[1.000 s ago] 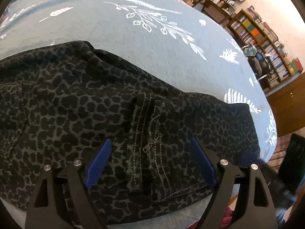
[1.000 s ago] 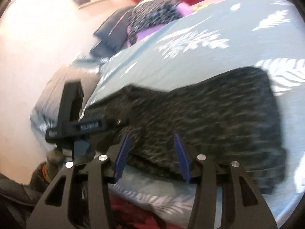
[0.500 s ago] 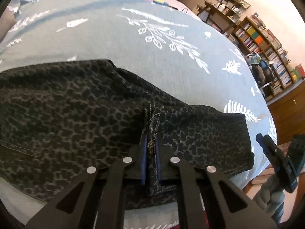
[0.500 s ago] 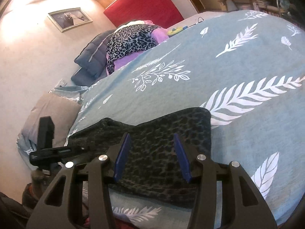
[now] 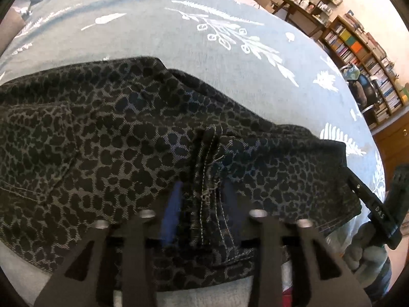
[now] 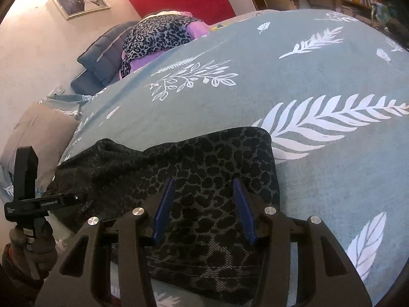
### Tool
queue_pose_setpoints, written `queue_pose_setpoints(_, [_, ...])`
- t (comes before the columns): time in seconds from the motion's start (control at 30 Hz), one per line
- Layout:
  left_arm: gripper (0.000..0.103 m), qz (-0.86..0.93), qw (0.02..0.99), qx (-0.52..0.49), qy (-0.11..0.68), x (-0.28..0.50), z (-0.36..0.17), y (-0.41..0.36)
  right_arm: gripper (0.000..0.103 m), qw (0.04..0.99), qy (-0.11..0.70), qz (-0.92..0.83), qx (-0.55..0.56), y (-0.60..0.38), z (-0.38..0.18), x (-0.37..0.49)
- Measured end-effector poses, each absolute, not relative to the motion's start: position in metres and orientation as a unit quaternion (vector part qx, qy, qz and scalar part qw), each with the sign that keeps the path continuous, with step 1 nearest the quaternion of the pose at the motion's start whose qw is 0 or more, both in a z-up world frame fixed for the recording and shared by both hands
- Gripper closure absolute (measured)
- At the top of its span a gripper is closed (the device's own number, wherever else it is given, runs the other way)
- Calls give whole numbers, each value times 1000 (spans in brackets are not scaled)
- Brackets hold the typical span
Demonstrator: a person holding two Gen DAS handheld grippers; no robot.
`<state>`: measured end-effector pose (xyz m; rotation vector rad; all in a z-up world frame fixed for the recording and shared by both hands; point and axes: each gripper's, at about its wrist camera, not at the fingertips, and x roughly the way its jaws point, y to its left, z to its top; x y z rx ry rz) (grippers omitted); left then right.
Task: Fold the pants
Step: 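Fold the edge over with the right gripper while the left gripper pinches the seam, then open both grippers and release the folded pants onto the duvet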
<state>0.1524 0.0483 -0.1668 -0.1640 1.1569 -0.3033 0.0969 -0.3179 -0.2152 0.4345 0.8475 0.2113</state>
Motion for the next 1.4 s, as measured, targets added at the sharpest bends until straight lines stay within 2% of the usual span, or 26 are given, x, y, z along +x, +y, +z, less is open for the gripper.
queue_pose_setpoints(0.03, [46, -136, 831, -77, 534, 150, -161, 52, 54, 883, 404, 102, 214, -318, -211, 95])
queue_pose_setpoints(0.1, [44, -120, 845, -70, 517, 146, -151, 59, 54, 885, 396, 107, 219, -317, -202, 91])
queue_pose_setpoints(0.17, [38, -107, 852, -69, 507, 141, -145, 70, 54, 891, 385, 111, 212, -313, -192, 88])
queue_pose_setpoints(0.47, [37, 11, 870, -130, 476, 114, -124, 169, 54, 893, 392, 144, 166, -275, -184, 83])
queue_pose_setpoints(0.6, [27, 62, 874, -160, 454, 99, -116, 215, 54, 890, 397, 167, 149, -256, -181, 82])
queue_pose_setpoints(0.93, [25, 128, 852, -254, 440, 79, -128, 292, 54, 881, 413, 199, 116, -220, -183, 83])
queue_pose_setpoints(1.4, [20, 117, 845, -299, 428, 93, -148, 303, 54, 876, 424, 207, 102, -205, -184, 83])
